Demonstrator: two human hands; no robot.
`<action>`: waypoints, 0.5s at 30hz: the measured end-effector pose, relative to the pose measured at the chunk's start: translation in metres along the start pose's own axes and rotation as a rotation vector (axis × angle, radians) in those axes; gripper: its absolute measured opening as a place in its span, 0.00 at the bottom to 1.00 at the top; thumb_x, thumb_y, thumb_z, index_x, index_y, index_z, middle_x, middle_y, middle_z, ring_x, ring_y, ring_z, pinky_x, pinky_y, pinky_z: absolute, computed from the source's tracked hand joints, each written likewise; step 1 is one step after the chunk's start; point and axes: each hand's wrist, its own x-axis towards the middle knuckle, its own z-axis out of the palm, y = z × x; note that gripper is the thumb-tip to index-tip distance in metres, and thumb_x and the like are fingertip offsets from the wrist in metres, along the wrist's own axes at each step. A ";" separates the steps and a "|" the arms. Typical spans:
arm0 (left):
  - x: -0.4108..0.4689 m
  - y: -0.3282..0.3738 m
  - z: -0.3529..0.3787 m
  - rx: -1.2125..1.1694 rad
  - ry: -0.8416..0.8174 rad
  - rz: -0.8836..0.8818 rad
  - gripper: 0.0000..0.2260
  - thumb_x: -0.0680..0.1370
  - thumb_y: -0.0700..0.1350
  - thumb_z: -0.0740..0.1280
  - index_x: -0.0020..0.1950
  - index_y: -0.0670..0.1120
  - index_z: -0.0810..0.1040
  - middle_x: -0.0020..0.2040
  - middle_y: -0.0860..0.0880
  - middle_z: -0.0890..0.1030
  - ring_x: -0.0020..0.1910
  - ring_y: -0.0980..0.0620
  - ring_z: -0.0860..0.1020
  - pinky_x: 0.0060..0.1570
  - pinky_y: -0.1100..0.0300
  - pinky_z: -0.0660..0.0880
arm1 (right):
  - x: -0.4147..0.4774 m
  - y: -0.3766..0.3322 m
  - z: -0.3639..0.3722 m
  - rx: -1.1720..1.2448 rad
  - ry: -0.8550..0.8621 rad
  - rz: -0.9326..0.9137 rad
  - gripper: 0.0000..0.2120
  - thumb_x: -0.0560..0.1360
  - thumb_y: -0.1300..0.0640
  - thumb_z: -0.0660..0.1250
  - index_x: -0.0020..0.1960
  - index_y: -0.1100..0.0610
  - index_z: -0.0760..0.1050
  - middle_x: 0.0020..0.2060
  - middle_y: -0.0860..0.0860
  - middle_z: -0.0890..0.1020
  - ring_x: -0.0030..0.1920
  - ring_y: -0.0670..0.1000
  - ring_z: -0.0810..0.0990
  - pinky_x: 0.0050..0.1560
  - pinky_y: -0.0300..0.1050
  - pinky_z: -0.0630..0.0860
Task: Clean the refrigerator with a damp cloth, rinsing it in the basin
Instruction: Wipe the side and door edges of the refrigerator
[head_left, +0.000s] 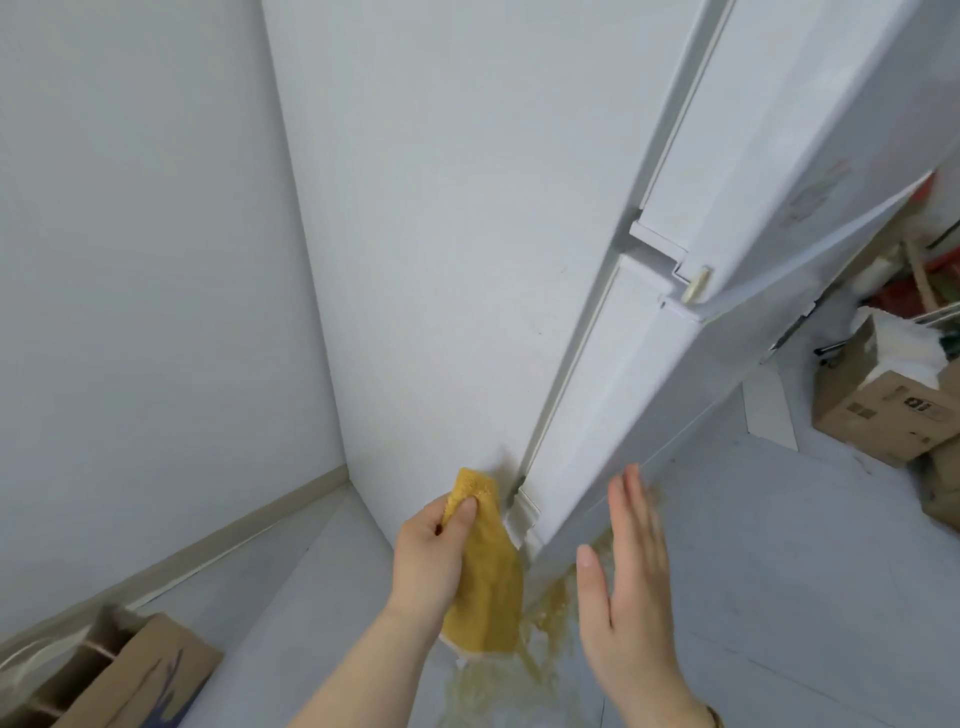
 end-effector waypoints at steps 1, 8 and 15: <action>0.003 0.004 0.001 -0.034 0.005 0.035 0.10 0.77 0.40 0.62 0.36 0.46 0.77 0.34 0.48 0.77 0.35 0.51 0.74 0.29 0.72 0.69 | 0.002 0.005 0.008 -0.019 0.031 -0.040 0.24 0.79 0.44 0.45 0.74 0.45 0.48 0.73 0.33 0.45 0.73 0.38 0.46 0.71 0.33 0.46; 0.017 -0.014 0.018 -0.153 -0.093 0.363 0.16 0.74 0.36 0.65 0.36 0.57 0.80 0.32 0.62 0.82 0.33 0.67 0.78 0.33 0.77 0.70 | 0.008 0.027 0.060 0.004 0.285 -0.225 0.28 0.79 0.42 0.47 0.75 0.45 0.40 0.74 0.38 0.43 0.74 0.42 0.45 0.72 0.37 0.46; 0.046 -0.068 0.023 0.030 -0.213 0.982 0.21 0.64 0.53 0.64 0.51 0.76 0.70 0.53 0.79 0.71 0.58 0.75 0.70 0.53 0.82 0.63 | 0.021 0.054 0.083 0.060 0.426 -0.411 0.26 0.79 0.41 0.46 0.73 0.40 0.41 0.73 0.34 0.43 0.74 0.41 0.45 0.72 0.34 0.44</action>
